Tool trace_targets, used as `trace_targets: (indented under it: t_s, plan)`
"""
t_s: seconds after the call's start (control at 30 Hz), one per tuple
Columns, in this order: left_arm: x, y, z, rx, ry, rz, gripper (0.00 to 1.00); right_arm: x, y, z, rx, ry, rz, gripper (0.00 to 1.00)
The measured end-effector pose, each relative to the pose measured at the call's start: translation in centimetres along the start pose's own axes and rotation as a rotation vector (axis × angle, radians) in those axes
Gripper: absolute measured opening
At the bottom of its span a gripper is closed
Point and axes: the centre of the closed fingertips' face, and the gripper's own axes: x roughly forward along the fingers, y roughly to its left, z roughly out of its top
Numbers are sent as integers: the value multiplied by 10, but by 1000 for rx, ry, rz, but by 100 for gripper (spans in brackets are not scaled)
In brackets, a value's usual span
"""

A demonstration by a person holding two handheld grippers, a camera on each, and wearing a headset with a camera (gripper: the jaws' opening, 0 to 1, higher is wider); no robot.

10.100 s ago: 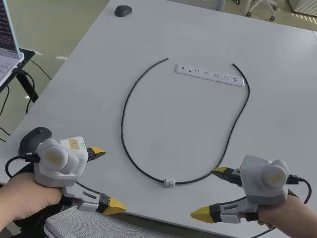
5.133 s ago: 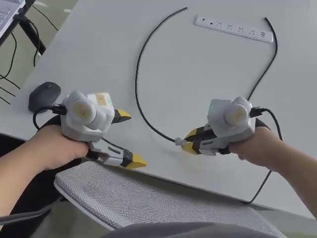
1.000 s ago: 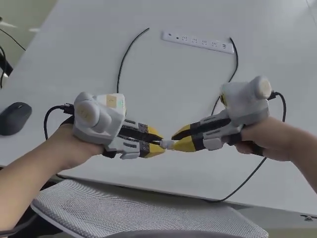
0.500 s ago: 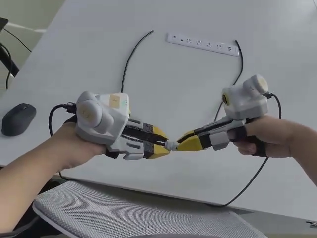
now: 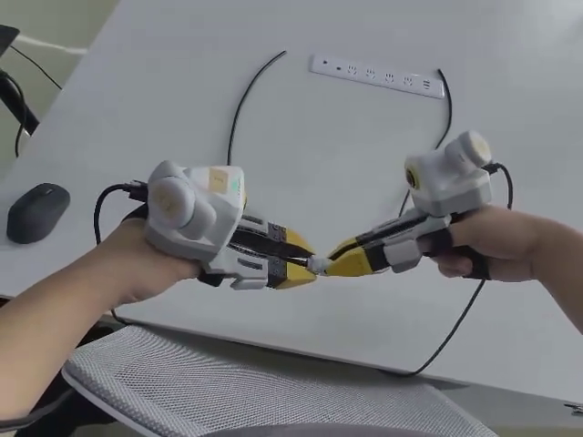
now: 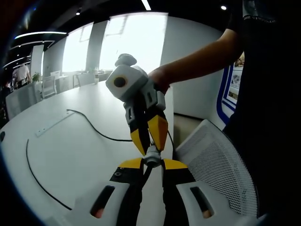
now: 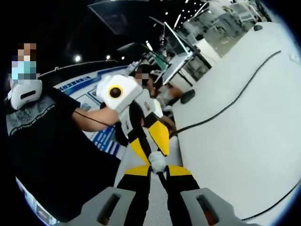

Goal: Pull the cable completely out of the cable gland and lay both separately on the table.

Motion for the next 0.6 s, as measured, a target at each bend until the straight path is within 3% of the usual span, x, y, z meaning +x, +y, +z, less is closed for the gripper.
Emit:
trace_targets:
  t_s: [0.23,0.4,0.6]
  plan:
    - [-1,1,-1,-45,-14,-9,14,0,0,0,-181,21,-112,7]
    - [-1,1,-1,-78,-23,-20,14,0,2,-1,-270,25,-196,7]
    - [-2,1,-3,-82,-20,-32,15,1,1,0,-414,37,-306,7]
